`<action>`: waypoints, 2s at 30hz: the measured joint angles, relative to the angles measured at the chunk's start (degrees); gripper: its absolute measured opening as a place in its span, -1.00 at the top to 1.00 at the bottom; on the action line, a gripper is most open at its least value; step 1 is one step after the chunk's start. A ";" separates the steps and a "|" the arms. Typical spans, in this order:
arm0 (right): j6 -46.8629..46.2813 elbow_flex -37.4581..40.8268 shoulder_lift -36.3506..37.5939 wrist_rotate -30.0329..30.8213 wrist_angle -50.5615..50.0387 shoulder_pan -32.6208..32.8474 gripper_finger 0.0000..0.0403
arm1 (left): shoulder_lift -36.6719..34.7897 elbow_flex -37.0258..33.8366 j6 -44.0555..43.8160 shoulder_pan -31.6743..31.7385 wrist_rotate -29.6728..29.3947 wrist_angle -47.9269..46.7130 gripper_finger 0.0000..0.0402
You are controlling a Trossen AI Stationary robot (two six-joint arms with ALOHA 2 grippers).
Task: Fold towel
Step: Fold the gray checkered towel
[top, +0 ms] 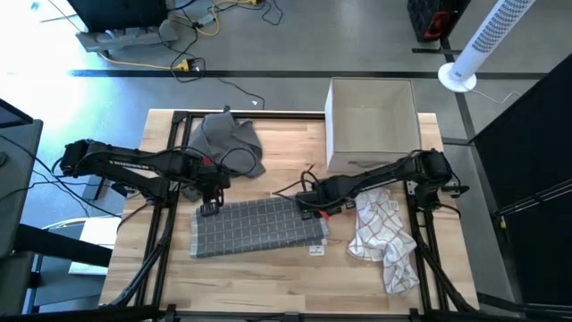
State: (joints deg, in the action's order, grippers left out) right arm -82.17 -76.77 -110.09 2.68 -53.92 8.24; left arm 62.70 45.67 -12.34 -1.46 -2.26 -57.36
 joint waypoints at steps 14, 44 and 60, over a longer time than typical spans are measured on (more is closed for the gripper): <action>1.71 1.73 -0.62 2.33 3.05 -1.44 0.45 | 0.00 0.00 1.45 -0.06 -0.83 0.17 1.00; 3.99 8.94 23.71 4.20 -12.95 -2.33 0.99 | 0.08 -3.52 1.13 -0.86 1.58 20.25 1.00; 6.04 8.93 26.75 5.44 12.47 -0.62 0.99 | 12.58 -18.67 2.99 -4.19 -3.88 49.99 0.75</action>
State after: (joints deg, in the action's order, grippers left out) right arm -76.13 -67.84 -83.34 8.12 -41.46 7.62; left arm 75.28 27.00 -9.34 -5.65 -6.14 -7.38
